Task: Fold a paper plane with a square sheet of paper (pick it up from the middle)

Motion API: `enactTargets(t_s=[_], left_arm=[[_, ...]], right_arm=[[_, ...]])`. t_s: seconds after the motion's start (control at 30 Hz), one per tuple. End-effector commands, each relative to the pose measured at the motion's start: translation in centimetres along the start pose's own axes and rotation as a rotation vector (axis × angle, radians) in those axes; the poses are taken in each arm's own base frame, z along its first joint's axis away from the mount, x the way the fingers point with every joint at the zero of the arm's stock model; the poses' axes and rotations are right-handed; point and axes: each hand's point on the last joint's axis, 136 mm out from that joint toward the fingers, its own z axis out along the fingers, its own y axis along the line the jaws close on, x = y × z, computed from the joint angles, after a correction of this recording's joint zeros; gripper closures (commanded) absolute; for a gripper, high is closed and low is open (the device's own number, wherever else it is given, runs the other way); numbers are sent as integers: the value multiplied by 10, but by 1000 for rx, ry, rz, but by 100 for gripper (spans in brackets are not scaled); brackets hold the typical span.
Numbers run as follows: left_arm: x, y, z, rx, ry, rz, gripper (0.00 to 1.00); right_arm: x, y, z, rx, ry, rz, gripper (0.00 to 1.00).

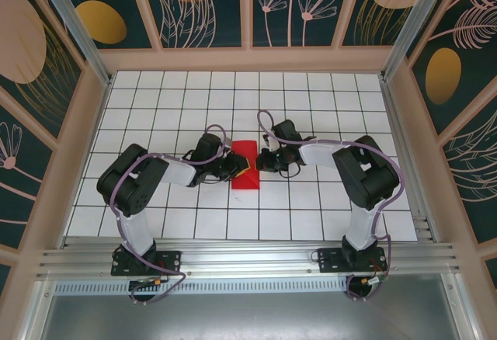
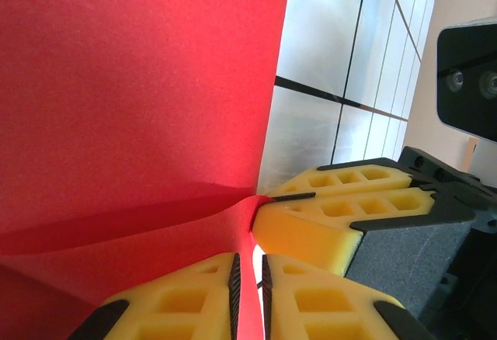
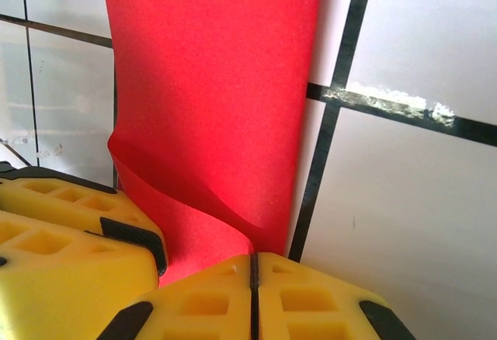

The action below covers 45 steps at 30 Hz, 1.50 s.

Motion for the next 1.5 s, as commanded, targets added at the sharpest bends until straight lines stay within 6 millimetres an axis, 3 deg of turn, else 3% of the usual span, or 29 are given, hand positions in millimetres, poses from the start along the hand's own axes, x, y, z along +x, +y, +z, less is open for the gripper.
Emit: enactTargets(t_s=[0.0,1.13,1.3,1.47], left_arm=[[0,3,4,-16,5,17,81],[0,26,7,-108,-2,-24,84],[0,29,7,-123,-1,-25,84],[0,32,7,-139,-1,-31,84]], right_arm=[[-13,4,-5,1,-30,-33,91],[-10,-7,3,37,-7,-10,87],[-14,-3,-2,40,-22,-13,86],[-24,10,-20,29,-75,-30,81]])
